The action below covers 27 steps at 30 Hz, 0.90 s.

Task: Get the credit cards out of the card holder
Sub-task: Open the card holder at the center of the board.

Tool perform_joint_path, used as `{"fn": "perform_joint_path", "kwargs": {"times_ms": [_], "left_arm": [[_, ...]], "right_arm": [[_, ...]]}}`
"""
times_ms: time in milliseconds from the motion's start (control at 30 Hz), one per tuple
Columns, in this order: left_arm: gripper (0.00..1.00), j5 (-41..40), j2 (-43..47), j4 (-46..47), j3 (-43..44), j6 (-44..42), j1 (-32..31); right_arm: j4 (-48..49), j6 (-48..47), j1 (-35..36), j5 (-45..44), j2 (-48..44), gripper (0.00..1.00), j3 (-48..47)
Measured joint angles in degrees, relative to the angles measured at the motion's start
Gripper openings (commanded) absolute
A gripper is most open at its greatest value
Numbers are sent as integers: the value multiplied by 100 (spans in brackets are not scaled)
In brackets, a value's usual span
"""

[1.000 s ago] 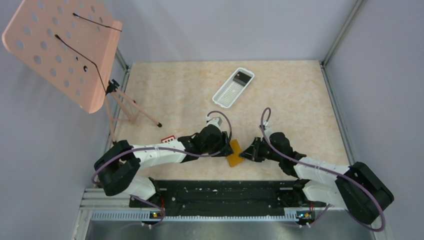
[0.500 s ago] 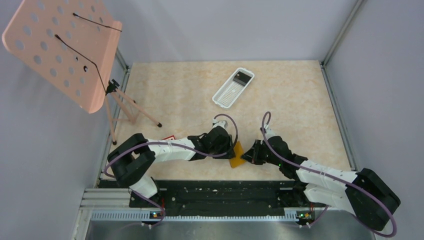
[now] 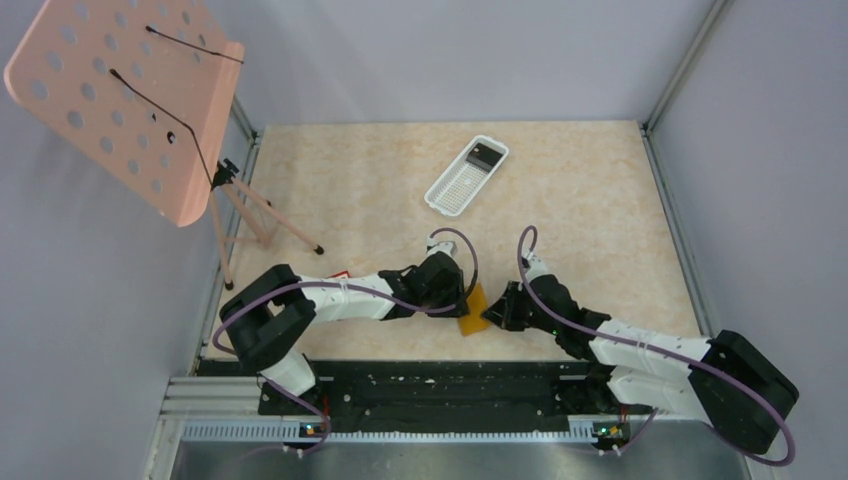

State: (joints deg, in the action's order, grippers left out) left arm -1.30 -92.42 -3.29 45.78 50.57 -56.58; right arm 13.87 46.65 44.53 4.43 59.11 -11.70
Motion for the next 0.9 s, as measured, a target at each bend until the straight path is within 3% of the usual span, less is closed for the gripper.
{"fn": "perform_joint_path", "kwargs": {"times_ms": [233,900], "left_arm": [[13,-114,17,-4,2,-2,-52],[13,-474,713,-546,-166,160,-107]], "right_arm": [[-96,-11,46,-127,-87,0,0],[-332,-68,146,-330,-577,0,46]]}}
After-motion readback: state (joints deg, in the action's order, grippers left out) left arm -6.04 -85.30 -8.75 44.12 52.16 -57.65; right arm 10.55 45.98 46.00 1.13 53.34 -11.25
